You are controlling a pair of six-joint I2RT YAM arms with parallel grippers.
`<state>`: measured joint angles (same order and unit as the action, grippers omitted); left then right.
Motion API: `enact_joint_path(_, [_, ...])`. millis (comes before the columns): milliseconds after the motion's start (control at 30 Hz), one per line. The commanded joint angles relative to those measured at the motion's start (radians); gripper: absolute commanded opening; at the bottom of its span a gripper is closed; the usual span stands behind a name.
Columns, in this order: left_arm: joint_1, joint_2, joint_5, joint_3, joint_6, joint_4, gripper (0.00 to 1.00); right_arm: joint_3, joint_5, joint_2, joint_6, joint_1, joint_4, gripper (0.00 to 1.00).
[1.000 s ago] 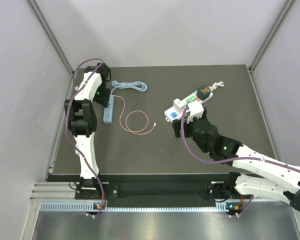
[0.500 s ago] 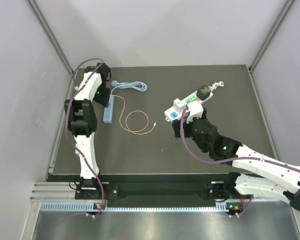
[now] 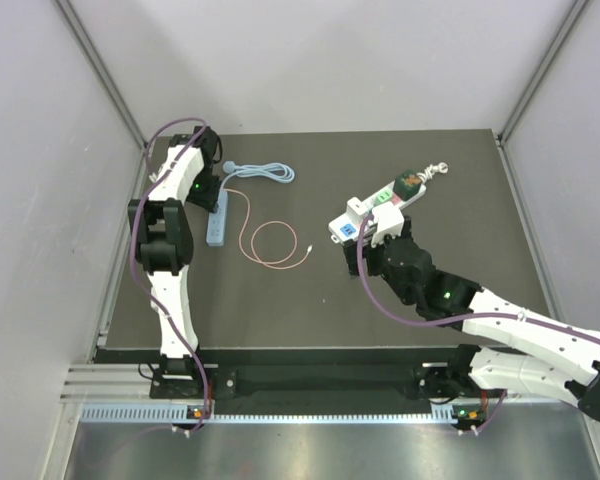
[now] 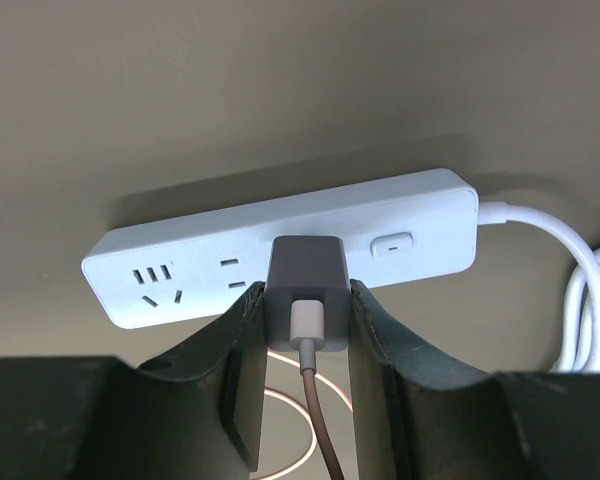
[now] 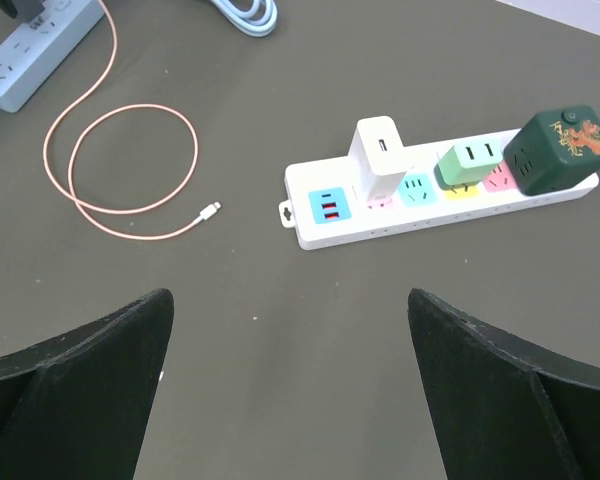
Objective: Insert the plug
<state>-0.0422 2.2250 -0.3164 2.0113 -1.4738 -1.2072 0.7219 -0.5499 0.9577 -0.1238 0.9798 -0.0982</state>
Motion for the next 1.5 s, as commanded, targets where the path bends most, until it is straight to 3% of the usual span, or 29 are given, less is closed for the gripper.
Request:
enact_joint_path(0, [-0.001,-0.027,-0.026,-0.026,-0.02,0.028,0.0,0.053,-0.018,0.006,0.012,0.019,0.018,1.0])
enact_joint_path(567, [-0.008,-0.045,0.011,-0.161,-0.095,0.047,0.0,0.04,-0.027,0.016,0.016,0.02,0.029,1.0])
enact_joint_path(800, [-0.018,-0.033,0.004,-0.138,-0.105,0.044,0.0,0.037,-0.033,0.021,0.018,0.02,0.031,1.0])
enact_joint_path(1100, [-0.025,0.053,-0.016,0.013,-0.102,-0.04,0.0,0.031,-0.042,0.024,0.027,0.022,0.035,1.0])
enact_joint_path(1467, [-0.051,0.064,-0.039,0.006,-0.131,-0.032,0.0,0.031,-0.044,0.038,0.033,0.023,0.043,1.0])
